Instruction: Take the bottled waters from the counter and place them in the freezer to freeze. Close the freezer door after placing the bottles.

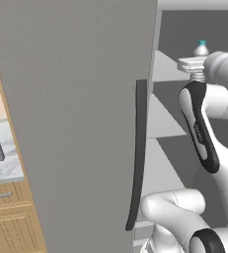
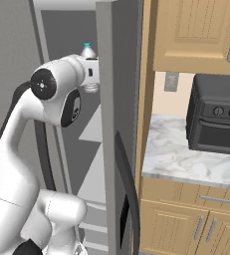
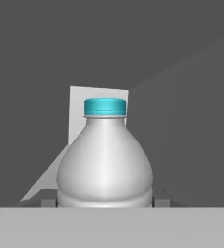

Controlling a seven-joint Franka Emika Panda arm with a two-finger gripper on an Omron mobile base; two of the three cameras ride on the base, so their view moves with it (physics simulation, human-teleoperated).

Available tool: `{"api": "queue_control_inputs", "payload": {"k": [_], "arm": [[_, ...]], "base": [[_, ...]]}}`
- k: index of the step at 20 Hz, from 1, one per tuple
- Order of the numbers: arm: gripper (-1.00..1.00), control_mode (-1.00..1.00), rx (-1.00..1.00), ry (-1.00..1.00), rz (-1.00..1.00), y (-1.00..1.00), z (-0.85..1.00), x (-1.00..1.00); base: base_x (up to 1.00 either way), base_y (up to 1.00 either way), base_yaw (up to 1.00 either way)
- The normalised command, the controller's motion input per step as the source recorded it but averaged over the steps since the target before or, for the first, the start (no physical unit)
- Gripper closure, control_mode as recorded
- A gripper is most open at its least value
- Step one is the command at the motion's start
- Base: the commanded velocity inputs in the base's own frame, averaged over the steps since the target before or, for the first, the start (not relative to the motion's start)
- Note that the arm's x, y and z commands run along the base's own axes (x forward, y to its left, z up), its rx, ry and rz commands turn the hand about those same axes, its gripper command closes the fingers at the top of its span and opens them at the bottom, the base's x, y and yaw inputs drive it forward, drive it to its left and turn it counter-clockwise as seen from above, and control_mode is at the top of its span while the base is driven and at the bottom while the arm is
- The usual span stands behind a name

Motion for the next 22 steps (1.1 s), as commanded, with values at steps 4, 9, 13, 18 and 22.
{"api": "queue_control_inputs", "payload": {"k": [4, 9, 13, 18, 22], "arm": [[1.00, -1.00, 0.00, -0.08, 0.00, 0.00, 0.00, 0.37], [1.00, -1.00, 0.02, 0.01, 0.00, -0.04, 0.02, 0.26], [1.00, -1.00, 0.02, 0.00, 0.00, -0.10, 0.05, 0.23], [1.00, -1.00, 0.00, 0.03, 0.02, 0.00, 0.00, 0.22], [1.00, -1.00, 0.00, 0.01, 0.10, 0.00, 0.00, 0.21]], "base": [[0.00, 0.00, 0.00], [0.00, 0.00, 0.00], [0.00, 0.00, 0.00], [0.00, 0.00, 0.00], [0.00, 0.00, 0.00]]}}
